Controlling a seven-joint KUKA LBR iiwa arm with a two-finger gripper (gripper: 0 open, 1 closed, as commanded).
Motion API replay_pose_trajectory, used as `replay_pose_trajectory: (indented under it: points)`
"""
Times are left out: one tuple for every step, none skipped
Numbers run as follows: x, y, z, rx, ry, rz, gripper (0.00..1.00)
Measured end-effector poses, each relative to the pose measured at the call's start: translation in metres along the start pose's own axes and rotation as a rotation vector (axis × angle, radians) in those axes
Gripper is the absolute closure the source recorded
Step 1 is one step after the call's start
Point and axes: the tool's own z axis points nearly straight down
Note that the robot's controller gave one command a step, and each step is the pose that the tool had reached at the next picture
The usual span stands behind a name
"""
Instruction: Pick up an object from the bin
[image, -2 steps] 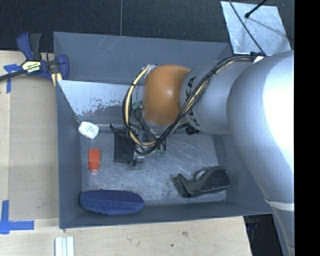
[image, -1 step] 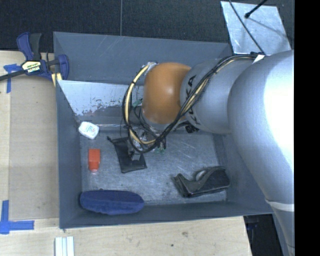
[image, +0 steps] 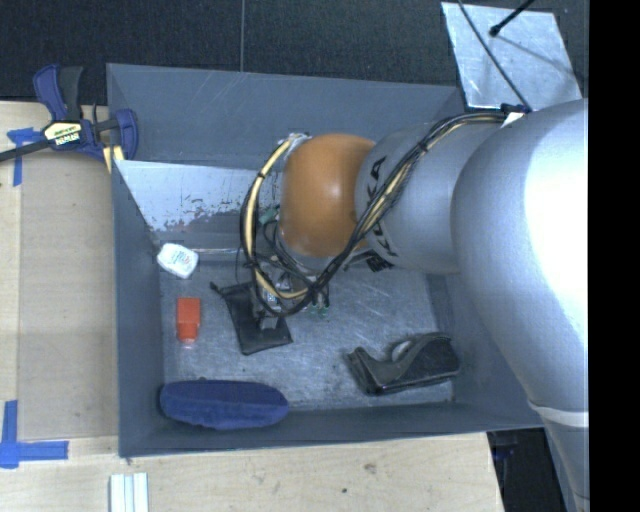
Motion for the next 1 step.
replay_pose_trajectory:
  points:
    - [-0.0052,-0.0056,0.0006,-0.002,-0.001,-0.009,1.0]
